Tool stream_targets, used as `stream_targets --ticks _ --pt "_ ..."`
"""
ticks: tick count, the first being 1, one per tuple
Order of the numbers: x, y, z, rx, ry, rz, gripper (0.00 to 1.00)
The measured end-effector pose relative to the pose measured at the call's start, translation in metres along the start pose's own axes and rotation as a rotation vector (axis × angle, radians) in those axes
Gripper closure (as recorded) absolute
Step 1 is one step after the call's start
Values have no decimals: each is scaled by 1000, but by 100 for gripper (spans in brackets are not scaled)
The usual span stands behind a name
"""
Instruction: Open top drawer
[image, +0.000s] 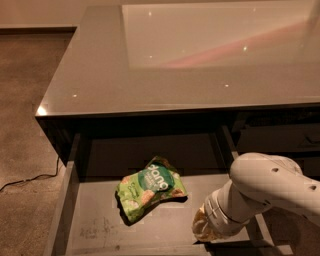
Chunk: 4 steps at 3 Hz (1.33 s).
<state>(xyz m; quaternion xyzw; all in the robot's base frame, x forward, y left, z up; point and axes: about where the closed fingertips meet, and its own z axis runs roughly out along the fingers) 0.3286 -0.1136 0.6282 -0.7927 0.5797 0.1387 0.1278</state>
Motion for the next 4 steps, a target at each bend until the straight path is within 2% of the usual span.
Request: stream_targets --ticks 3,4 --pt "0 0 0 0 0 0 12" --pt "0 0 0 0 0 0 0"
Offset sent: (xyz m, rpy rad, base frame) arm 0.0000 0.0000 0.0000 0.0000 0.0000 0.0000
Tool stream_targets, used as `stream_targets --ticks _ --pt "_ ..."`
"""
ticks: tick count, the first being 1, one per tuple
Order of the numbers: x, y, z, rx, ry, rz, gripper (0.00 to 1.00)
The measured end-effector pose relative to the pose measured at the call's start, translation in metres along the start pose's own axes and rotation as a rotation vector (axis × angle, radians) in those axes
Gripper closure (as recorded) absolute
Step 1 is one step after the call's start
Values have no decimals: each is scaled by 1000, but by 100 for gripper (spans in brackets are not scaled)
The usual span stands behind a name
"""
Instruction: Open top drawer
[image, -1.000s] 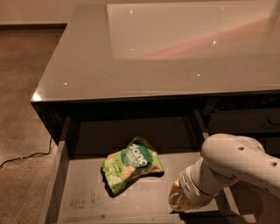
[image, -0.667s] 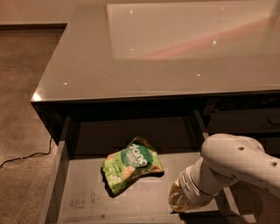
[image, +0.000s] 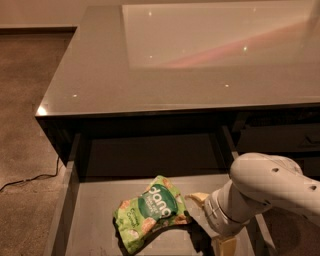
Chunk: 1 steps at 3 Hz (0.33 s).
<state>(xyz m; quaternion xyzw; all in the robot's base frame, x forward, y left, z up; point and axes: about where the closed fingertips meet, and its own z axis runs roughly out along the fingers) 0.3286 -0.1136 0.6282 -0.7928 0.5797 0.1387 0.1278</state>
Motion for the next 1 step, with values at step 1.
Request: stream_targets --ticks 1 --pt "0 0 0 0 0 0 0"
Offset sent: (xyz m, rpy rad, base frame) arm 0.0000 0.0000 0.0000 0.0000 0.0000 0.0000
